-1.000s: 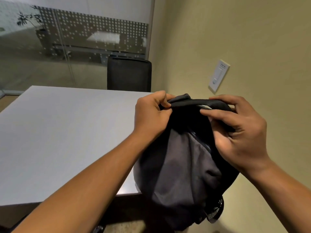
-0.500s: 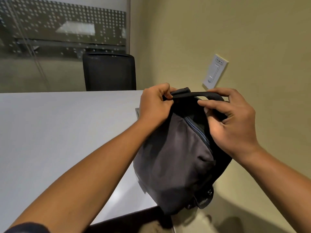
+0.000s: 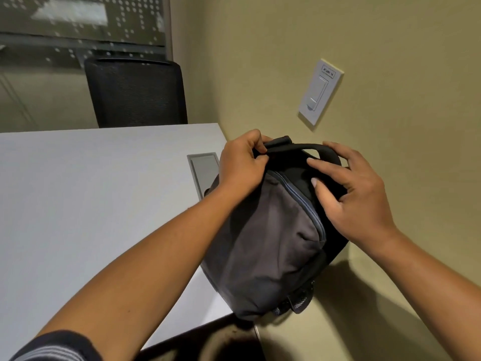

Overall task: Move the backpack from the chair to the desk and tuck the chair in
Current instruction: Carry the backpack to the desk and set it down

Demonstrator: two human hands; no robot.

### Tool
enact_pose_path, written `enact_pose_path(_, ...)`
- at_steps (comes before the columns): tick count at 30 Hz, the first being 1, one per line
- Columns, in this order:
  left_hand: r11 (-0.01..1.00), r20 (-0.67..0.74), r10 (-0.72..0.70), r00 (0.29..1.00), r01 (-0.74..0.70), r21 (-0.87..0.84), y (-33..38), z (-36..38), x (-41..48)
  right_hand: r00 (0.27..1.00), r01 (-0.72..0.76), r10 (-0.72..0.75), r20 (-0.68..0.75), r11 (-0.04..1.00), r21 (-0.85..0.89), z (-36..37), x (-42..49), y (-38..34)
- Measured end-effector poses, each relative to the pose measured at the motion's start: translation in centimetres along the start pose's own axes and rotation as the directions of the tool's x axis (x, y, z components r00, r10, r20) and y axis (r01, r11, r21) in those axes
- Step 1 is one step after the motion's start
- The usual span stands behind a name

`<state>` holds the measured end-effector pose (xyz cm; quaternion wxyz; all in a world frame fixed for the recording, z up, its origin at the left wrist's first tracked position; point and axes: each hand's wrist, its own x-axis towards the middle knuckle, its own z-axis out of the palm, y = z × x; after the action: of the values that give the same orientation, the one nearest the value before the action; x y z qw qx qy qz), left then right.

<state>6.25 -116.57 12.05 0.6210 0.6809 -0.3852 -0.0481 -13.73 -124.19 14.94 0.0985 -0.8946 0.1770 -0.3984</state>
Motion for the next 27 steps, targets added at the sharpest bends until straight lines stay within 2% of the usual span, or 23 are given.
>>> enact_pose_path(6,0.994,0.006,-0.003,1.0,0.002,0.113,0.1,0.5,-0.7,0.995,-0.054,0.059,0.086,0.997,-0.063,0.7,-1.9,0.3)
enact_pose_path(10,0.989,-0.118,0.018,0.993,0.0,0.145,-1.6,1.0,-7.7,0.994,-0.051,0.061,0.089,0.993,-0.109,1.2,-2.0,0.0)
enact_pose_path(11,0.994,-0.102,-0.002,0.995,0.013,0.112,-2.4,1.2,-10.4,0.994,-0.054,0.064,0.091,0.993,-0.109,1.3,-2.0,0.0)
enact_pose_path(13,0.995,0.018,-0.051,0.999,0.049,0.092,-4.1,1.6,-16.0,0.993,-0.067,0.077,0.092,0.992,-0.109,1.4,-2.0,0.1)
enact_pose_path(17,0.972,0.243,-0.13,0.961,0.076,0.222,-7.1,2.8,-23.9,0.989,-0.085,0.098,0.108,0.989,-0.123,1.4,-2.0,0.0)
enact_pose_path(21,0.858,0.286,-0.351,0.892,0.184,0.479,-9.0,4.6,-25.1,0.986,-0.076,0.098,0.131,0.984,-0.164,1.3,-2.0,-0.4)
enact_pose_path(24,0.771,0.289,-0.441,0.85,0.193,0.607,-10.1,5.3,-24.2,0.986,0.082,-0.008,0.169,0.896,-0.436,1.5,-2.7,-1.0)
enact_pose_path(26,0.752,0.291,-0.44,0.85,0.172,0.636,-10.6,5.5,-23.7,0.947,0.26,-0.122,0.297,0.836,-0.483,2.1,-4.3,-1.4)
enact_pose_path(27,0.748,0.294,-0.436,0.851,0.16,0.644,-10.8,5.5,-23.6,0.901,0.369,-0.191,0.39,0.808,-0.459,2.5,-5.4,-1.6)
